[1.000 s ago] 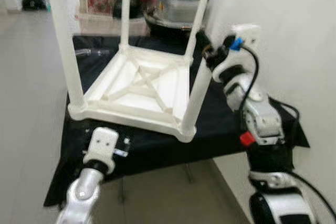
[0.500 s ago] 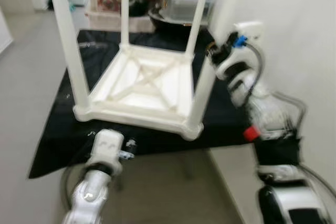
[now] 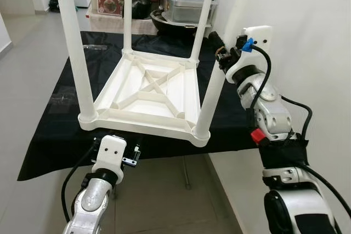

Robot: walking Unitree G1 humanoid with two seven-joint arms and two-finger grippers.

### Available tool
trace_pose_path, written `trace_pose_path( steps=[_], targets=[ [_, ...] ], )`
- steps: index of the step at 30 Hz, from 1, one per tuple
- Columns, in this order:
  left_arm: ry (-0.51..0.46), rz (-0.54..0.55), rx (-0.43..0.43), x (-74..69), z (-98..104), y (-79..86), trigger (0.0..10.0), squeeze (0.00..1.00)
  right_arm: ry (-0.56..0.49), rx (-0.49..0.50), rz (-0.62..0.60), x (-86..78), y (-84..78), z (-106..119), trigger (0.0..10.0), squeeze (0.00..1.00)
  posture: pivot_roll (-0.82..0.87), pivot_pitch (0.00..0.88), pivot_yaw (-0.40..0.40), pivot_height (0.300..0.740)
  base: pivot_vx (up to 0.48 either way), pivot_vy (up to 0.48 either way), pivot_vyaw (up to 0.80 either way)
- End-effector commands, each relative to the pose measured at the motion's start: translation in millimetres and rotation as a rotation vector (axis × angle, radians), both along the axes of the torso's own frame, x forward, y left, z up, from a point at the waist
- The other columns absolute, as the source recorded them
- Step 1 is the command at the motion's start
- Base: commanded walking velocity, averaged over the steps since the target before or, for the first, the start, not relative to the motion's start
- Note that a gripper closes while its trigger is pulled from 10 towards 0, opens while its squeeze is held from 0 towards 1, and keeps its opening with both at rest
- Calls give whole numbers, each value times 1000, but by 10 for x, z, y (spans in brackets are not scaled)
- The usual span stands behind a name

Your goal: Building children table

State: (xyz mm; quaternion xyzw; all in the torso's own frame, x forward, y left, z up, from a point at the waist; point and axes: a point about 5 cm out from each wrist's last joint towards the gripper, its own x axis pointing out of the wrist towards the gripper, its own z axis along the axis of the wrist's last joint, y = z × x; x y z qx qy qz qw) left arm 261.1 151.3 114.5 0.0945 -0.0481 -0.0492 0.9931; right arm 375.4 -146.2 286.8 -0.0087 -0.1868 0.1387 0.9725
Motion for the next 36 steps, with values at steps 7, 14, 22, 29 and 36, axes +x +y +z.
trace_pose_path(
  steps=[7, 14, 22, 29, 36],
  targets=[
    [-28, -3, -18, 7, 61, -16, 10000, 0, 112, -134, 34, 28, 138, -318, 10000, 0, 64, 0, -147, 740, 424, 0, 686],
    [-28, -2, -14, 11, 63, -13, 10000, 0, 129, -170, 15, 35, 98, -392, 10000, 0, 66, 0, -147, 740, 409, 0, 294],
    [-24, -2, -9, 6, 57, -7, 10000, 0, 146, -125, -18, 40, 31, -440, 10000, 0, 68, 0, -142, 740, 303, 0, 700],
    [-17, -2, -1, 14, 50, -15, 10000, 0, 140, -172, -5, 40, 16, -464, 10000, 0, 70, 0, -142, 740, 0, 0, 0],
    [-9, -3, 5, 12, 37, -15, 10000, 0, 142, -195, 24, 31, -33, -531, 10000, 0, 71, 0, -143, 740, 0, 0, 0]
  ],
)
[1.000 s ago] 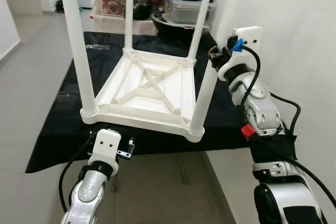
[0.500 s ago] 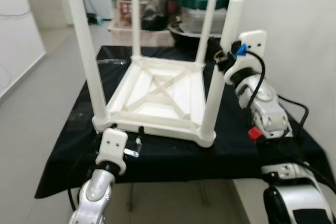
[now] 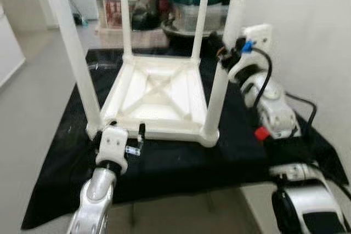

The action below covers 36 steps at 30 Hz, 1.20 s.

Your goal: Building children table

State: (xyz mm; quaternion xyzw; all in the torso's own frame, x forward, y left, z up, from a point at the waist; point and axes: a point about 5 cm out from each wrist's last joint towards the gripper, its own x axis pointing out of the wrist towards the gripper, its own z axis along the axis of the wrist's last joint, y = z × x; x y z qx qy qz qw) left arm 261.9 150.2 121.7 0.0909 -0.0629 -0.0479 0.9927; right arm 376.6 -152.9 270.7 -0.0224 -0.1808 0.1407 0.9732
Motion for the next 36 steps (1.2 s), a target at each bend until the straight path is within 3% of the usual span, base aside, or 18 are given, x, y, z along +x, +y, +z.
trace_pose_path(
  steps=[1, 6, 10, 14, 18, 21, 23, 25, 26, 27, 29, 31, 32, 35, 36],
  targets=[
    [21, -3, 14, 4, -37, -7, 10000, 0, 131, -169, 31, 17, 21, -377, 10000, 0, 71, 0, -143, 740, 0, 0, 0],
    [23, -9, 16, 11, -42, -19, 10000, 0, 126, -157, 45, 23, -2, -389, 10000, 0, 72, 0, -138, 740, 0, 0, 0],
    [25, -13, 19, 19, -47, -30, 10000, 0, 82, -225, 76, 5, 62, -375, 10000, 0, 74, 0, -139, 740, 0, 0, 0],
    [27, -12, 19, 18, -53, -31, 10000, 0, 76, -230, 87, 10, 93, -382, 10000, 0, 77, 0, -140, 740, 0, 0, 0],
    [29, -11, 20, 11, -59, -33, 10000, 0, 74, -192, 96, 41, 121, -365, 9882, 0, 85, 0, -145, 740, 0, 0, 0],
    [30, -9, 18, 4, -63, -34, 10000, 0, 113, -109, 118, 80, 142, -357, 10000, 0, 88, 0, -148, 740, 0, 0, 0],
    [31, -9, 19, 3, -64, -32, 10000, 0, 153, -11, 122, 113, 133, -349, 10000, 0, 88, 0, -148, 740, 0, 0, 0],
    [31, -8, 19, -1, -66, -32, 10000, 0, 211, 146, 121, 151, 96, -358, 10000, 0, 91, 0, -152, 740, 0, 0, 0],
    [32, -8, 18, -4, -67, -31, 10000, 0, 286, 352, 71, 207, -15, -395, 10000, 0, 93, 0, -151, 740, 0, 0, 0],
    [32, -8, 18, -4, -67, -31, 10000, 0, 286, 352, 71, 207, -15, -395, 10000, 0, 93, 0, -151, 740, 0, 0, 0],
    [33, -8, 17, -10, -68, -33, 10000, 0, 401, 646, 7, 266, -151, -497, 10000, 0, 94, 0, -149, 740, 0, 0, 0],
    [32, -13, 15, -17, -65, -43, 10000, 0, 472, 843, -46, 283, -268, -620, 10000, 0, 95, 0, -148, 740, 0, 0, 0],
    [32, -13, 15, -17, -65, -43, 10000, 0, 472, 843, -46, 283, -268, -620, 10000, 0, 95, 0, -148, 740, 0, 0, 0],
    [23, -33, 9, -28, -47, -65, 10000, 0, 556, 1080, -137, 254, -448, -861, 10000, 0, 92, 0, -144, 740, 0, 0, 0],
    [23, -33, 9, -28, -47, -65, 10000, 0, 556, 1080, -137, 254, -448, -861, 10000, 0, 92, 0, -144, 740, 0, 0, 0]
  ],
)
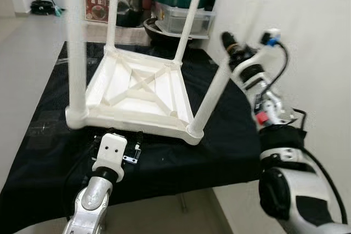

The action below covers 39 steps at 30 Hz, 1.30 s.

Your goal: Building children table

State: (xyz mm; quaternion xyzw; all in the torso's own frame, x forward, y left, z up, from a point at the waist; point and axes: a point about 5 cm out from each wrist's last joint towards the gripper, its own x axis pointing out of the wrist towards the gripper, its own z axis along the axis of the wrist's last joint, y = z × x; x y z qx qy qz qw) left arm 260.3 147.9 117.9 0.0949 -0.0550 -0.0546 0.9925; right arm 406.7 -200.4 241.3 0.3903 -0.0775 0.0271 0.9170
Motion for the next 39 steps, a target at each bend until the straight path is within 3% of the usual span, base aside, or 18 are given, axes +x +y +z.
trace_pose_path(
  steps=[1, 5, 9, 20, 22, 32, 36, 37, 39],
  targets=[
    [-7, -56, -7, -31, 14, -86, 10000, 0, 298, 306, -34, -75, -32, -670, 10000, 0, 92, 0, -143, 740, 0, 0, 0],
    [-19, -92, -14, -52, 40, -136, 10000, 0, 317, 328, -44, -89, -43, -722, 10000, 0, 90, 0, -140, 740, 0, 0, 0],
    [-17, -110, -19, -68, 41, -175, 10000, 0, 406, 361, -32, -133, 26, -939, 10000, 0, 91, 0, -137, 740, 0, 0, 0],
    [-15, -89, -11, -59, 47, -121, 10000, 0, 692, 327, 64, -360, 335, -1520, 10000, 0, 95, 0, -142, 740, 0, 0, 0],
    [-15, -91, -11, -59, 45, -132, 10000, 0, 736, 284, 91, -415, 382, -1617, 10000, 0, 96, 0, -141, 740, 0, 0, 0],
    [-16, -95, -10, -51, 47, -135, 10000, 0, 720, 223, 268, -427, 563, -1595, 10000, 0, 93, 0, -140, 740, 0, 0, 0],
    [-16, -96, -11, -51, 45, -143, 10000, 0, 730, 186, 264, -429, 555, -1603, 10000, 0, 95, 0, -143, 740, 0, 0, 0],
    [-14, -94, -10, -51, 40, -140, 10000, 0, 708, 163, 259, -409, 521, -1569, 10000, 1000, 95, 0, -143, 740, 0, 0, 0],
    [-14, -94, -9, -52, 39, -139, 10000, 0, 701, 159, 259, -404, 514, -1558, 10000, 1000, 95, 0, -143, 740, 0, 0, 0]
  ],
)
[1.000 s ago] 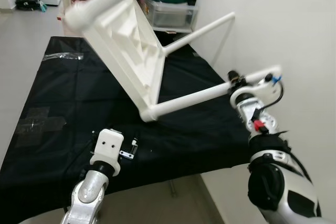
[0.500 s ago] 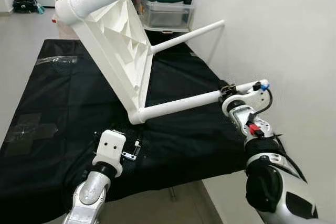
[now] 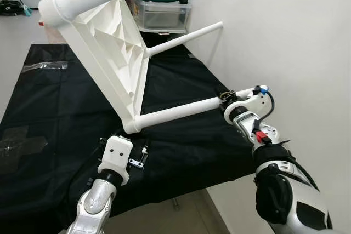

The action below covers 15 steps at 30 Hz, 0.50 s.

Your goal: Building children table

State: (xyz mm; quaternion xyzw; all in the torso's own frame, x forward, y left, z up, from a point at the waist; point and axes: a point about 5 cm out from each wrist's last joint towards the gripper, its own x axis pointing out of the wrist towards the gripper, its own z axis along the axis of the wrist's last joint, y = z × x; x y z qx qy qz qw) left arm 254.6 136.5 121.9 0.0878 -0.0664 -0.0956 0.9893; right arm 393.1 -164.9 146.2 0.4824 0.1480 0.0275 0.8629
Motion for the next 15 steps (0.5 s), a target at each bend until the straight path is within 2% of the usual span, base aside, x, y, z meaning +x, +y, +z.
trace_pose_path(
  steps=[1, 2, 3, 4, 5, 6, 7, 9, 11, 13, 15],
  targets=[
    [1, -9, 1, 5, -1, -25, 10000, 0, 273, -49, 102, -268, 158, -607, 10000, 1000, 95, 0, -143, 740, 0, 0, 0],
    [3, -8, 2, 1, -7, -20, 10000, 0, 271, -93, 70, -253, 81, -586, 10000, 1000, 91, 0, -141, 740, 0, 0, 0],
    [3, -8, 2, 1, -7, -20, 10000, 0, 271, -93, 70, -253, 81, -586, 10000, 1000, 91, 0, -141, 740, 0, 0, 0],
    [6, -9, 2, -5, -15, -23, 10000, 0, 310, -136, -49, -260, -117, -602, 10000, 1000, 85, 0, -140, 740, 0, 0, 0],
    [6, -9, 2, -5, -15, -23, 10000, 0, 310, -136, -49, -260, -117, -602, 10000, 1000, 85, 0, -140, 740, 0, 0, 0],
    [8, -11, 1, -7, -18, -31, 10000, 0, 328, -128, -126, -272, -246, -604, 10000, 1000, 82, 0, -139, 740, 0, 0, 0],
    [8, -11, 1, -7, -18, -31, 10000, 0, 328, -128, -126, -272, -246, -604, 10000, 1000, 82, 0, -139, 740, 0, 0, 0],
    [9, -13, -2, -7, -22, -41, 10000, 0, 353, -120, -222, -300, -418, -604, 10000, 1000, 74, 0, -138, 740, 0, 0, 0],
    [9, -13, -2, -7, -22, -41, 10000, 0, 353, -120, -222, -300, -418, -604, 10000, 1000, 74, 0, -138, 740, 0, 0, 0],
    [10, -15, -3, -7, -24, -47, 10000, 0, 401, -148, -313, -355, -571, -638, 10000, 1000, 73, 0, -138, 740, 0, 0, 0],
    [12, -15, -4, -10, -27, -52, 10000, 0, 408, -144, -347, -387, -642, -659, 10000, 1000, 73, 0, -139, 740, 0, 0, 0]
  ],
)
